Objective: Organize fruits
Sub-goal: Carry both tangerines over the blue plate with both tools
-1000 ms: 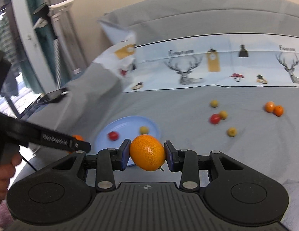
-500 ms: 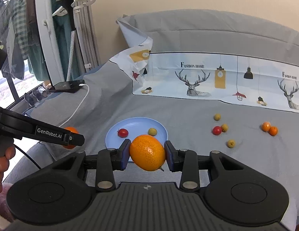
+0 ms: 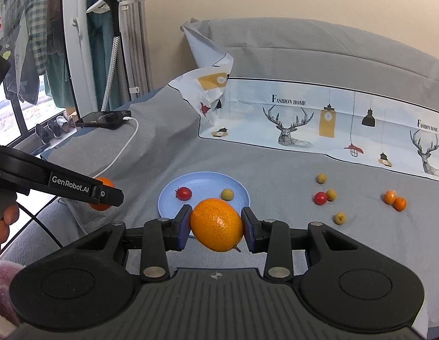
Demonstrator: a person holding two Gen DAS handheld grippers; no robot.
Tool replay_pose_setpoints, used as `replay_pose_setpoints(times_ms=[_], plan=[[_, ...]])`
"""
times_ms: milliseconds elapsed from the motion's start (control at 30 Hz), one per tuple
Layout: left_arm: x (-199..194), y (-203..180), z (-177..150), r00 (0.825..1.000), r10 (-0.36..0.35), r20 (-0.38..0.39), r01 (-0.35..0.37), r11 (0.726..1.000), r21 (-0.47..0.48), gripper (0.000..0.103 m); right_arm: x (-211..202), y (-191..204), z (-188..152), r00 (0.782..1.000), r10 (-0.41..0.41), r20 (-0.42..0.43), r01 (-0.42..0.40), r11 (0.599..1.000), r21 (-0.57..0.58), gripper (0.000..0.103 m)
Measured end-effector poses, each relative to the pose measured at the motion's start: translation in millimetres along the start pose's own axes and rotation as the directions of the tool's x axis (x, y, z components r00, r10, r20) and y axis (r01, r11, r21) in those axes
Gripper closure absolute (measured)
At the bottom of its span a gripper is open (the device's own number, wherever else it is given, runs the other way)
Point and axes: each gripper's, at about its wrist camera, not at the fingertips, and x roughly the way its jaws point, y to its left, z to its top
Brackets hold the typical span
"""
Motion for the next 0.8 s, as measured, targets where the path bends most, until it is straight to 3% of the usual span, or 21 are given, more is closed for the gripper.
replay_pose_setpoints(times_ms=[800], plan=[[18.7,5.3,2.4,0.999,0.004,-0.036,-0.005,1.0,-0.021,0.062,17.0,-1.6,-3.6,0.998,0.011,-0.057,-0.011,1.0,0.012,0.063]])
